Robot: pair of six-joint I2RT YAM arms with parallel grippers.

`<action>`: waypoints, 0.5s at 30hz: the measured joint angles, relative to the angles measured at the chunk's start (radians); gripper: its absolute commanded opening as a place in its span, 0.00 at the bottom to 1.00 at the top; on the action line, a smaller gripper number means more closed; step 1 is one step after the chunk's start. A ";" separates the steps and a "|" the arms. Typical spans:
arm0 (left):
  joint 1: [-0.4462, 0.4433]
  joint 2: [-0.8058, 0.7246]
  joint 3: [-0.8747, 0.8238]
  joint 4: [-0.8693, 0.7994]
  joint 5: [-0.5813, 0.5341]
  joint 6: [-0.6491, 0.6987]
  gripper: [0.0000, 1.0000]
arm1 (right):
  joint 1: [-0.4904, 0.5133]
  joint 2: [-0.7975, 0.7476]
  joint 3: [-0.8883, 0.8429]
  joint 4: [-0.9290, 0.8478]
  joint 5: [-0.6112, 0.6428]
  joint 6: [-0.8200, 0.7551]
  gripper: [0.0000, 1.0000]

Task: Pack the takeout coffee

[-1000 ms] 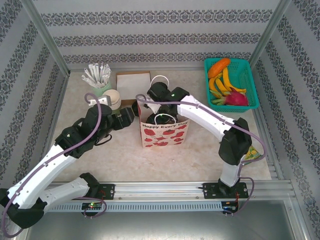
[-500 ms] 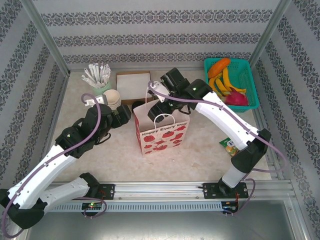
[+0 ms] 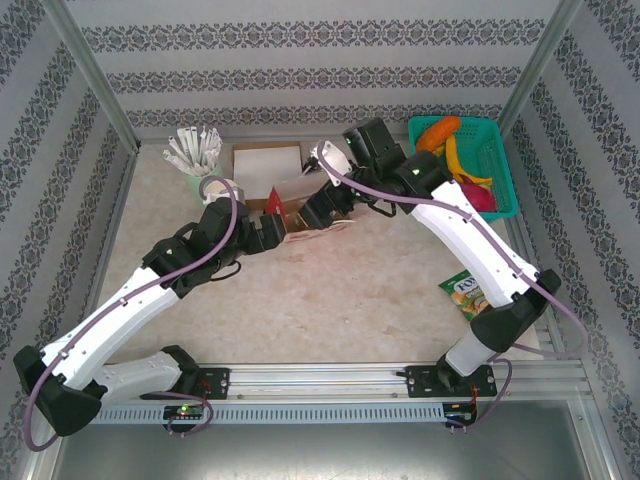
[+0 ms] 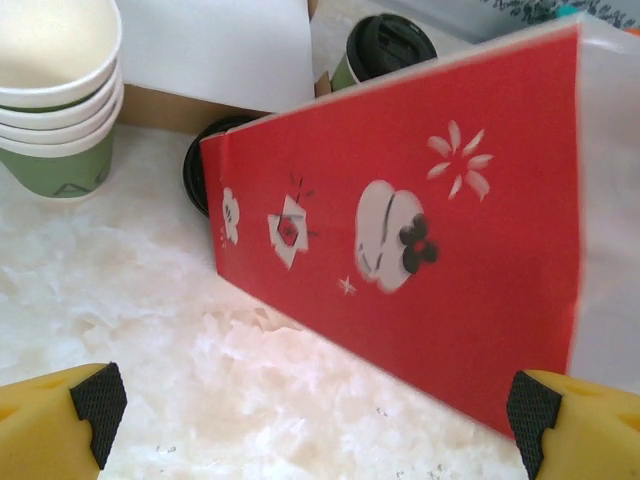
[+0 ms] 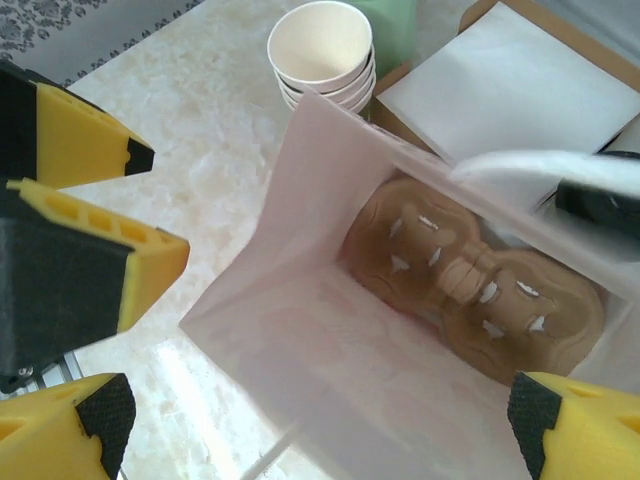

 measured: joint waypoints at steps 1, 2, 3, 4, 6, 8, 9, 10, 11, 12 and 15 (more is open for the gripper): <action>0.000 0.000 0.001 0.000 0.004 0.003 1.00 | 0.000 0.010 0.002 -0.006 0.000 0.002 0.98; 0.000 -0.002 0.003 0.000 0.009 0.007 1.00 | 0.000 0.020 0.004 -0.016 0.000 0.005 0.98; 0.000 -0.005 0.005 0.002 0.015 0.011 1.00 | -0.001 0.030 0.005 -0.031 0.001 0.008 0.98; 0.000 -0.007 0.008 0.003 0.023 0.017 1.00 | -0.002 0.037 0.006 -0.043 0.001 0.011 0.98; 0.000 -0.012 0.016 0.003 0.034 0.026 1.00 | -0.003 0.047 0.010 -0.076 0.005 0.028 0.98; 0.000 -0.010 0.034 0.003 0.045 0.029 1.00 | -0.009 0.048 0.017 -0.102 0.005 0.039 0.98; 0.000 -0.006 0.045 0.003 0.052 0.029 1.00 | -0.014 0.048 0.024 -0.113 0.005 0.046 0.98; 0.000 0.001 0.057 0.003 0.060 0.029 1.00 | -0.015 0.048 0.028 -0.116 0.005 0.050 0.98; 0.000 0.014 0.074 0.003 0.072 0.029 1.00 | -0.017 0.047 0.032 -0.119 0.004 0.053 0.98; 0.000 0.037 0.097 0.001 0.084 0.029 1.00 | -0.020 0.046 0.032 -0.121 0.004 0.055 0.98; 0.000 0.137 0.193 -0.015 0.108 0.028 0.98 | -0.022 0.042 0.032 -0.125 0.004 0.059 0.98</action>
